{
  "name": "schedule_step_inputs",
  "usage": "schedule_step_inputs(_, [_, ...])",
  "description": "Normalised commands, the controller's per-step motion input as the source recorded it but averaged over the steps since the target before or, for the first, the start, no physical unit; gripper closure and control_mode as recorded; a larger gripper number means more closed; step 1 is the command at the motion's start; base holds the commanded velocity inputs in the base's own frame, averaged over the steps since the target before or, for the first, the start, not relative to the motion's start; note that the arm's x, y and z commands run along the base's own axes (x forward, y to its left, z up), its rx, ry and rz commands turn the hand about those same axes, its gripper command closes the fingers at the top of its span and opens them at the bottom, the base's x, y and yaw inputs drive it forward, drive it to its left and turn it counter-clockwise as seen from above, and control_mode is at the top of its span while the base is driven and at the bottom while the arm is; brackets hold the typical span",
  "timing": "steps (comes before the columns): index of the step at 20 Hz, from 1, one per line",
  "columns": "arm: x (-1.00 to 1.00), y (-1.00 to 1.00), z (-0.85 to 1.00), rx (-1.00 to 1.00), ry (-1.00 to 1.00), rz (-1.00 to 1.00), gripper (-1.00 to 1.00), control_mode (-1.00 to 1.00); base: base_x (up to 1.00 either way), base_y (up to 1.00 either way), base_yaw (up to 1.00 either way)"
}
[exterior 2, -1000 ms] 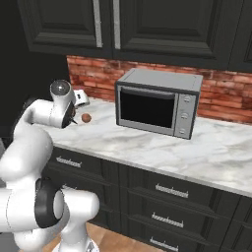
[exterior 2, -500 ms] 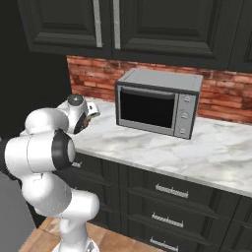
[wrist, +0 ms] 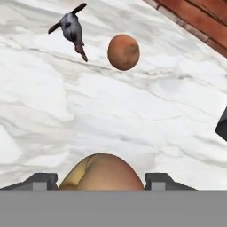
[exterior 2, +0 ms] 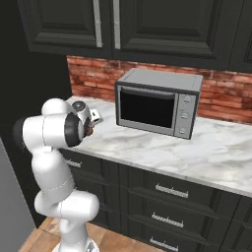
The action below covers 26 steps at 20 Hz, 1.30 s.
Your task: Open the fridge, remove the peach, onion, and fish, and place them on any counter.
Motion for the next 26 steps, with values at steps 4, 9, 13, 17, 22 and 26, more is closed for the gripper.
schedule_step_inputs(4, [0.81,0.0,-0.23,0.0,0.04,0.0,1.0,-1.0,0.0,0.0,0.0])
schedule_step_inputs(9, [0.77,0.0,-0.3,-0.01,0.11,0.0,-1.0,-1.0,0.0,0.0,0.0])
schedule_step_inputs(13, [0.55,0.0,-0.14,0.0,0.04,0.0,-1.0,-1.0,0.0,0.0,0.0])
schedule_step_inputs(17, [0.03,-0.02,0.0,0.0,-0.05,0.0,-1.0,-1.0,0.0,0.0,0.0])
schedule_step_inputs(22, [-0.27,-0.05,0.09,0.0,-0.14,0.0,-1.0,-1.0,0.0,0.0,0.0])
schedule_step_inputs(26, [-0.95,-0.17,0.39,0.0,-0.3,0.01,-1.0,-1.0,0.0,0.0,0.0])
